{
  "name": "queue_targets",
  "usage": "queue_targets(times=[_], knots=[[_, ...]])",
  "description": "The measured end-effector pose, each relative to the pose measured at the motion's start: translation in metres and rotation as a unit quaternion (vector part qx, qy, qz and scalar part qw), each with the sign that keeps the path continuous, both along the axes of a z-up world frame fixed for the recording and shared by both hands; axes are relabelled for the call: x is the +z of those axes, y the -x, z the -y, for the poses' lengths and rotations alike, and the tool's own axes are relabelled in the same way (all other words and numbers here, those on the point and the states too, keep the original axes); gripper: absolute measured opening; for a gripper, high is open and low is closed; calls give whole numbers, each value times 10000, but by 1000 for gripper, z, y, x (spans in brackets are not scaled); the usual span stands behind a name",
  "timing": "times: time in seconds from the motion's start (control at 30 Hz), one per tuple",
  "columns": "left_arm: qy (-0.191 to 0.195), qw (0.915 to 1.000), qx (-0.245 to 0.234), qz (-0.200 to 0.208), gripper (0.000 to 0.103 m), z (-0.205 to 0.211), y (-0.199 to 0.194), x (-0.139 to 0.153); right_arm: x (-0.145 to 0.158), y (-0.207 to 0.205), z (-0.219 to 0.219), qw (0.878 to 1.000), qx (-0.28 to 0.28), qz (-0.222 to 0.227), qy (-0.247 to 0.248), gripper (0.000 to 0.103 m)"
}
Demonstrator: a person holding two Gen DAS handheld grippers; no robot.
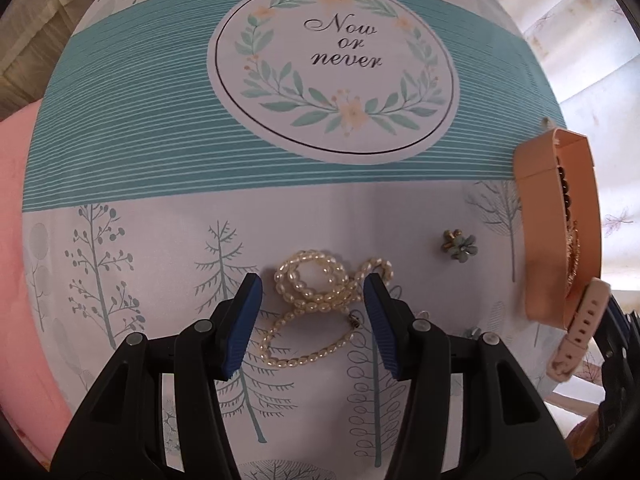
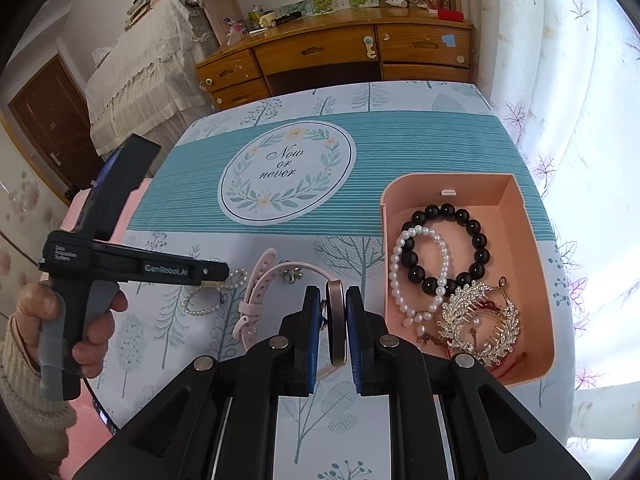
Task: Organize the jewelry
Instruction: 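Lift the watch with the right tool while the left tool grasps the pearl necklace, then carry the pearl necklace with the left tool while the right tool carries the watch to the pink box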
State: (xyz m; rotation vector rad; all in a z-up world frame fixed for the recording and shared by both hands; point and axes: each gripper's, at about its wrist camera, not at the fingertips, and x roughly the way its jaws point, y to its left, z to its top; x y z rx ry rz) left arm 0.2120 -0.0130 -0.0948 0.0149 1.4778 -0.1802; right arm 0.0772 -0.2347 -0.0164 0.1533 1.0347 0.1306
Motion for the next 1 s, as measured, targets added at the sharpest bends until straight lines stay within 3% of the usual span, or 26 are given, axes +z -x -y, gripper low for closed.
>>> queue_targets(times=[0.43, 0.6, 0.77, 1.0], knots=[[114, 9966, 812, -42, 50, -11, -15, -3, -2, 6, 6, 9999, -8, -4, -134, 13], [-56, 9968, 787, -79, 49, -4, -20, 0, -3, 6, 10, 9998, -65, -24, -183, 13], [-157, 9976, 661, -162, 17, 2, -20, 3, -2, 6, 15, 9995, -146, -22, -262, 13], [367, 9964, 746, -189, 6, -8, -18, 18, -2, 9, 19, 9992, -216, 6, -327, 13]])
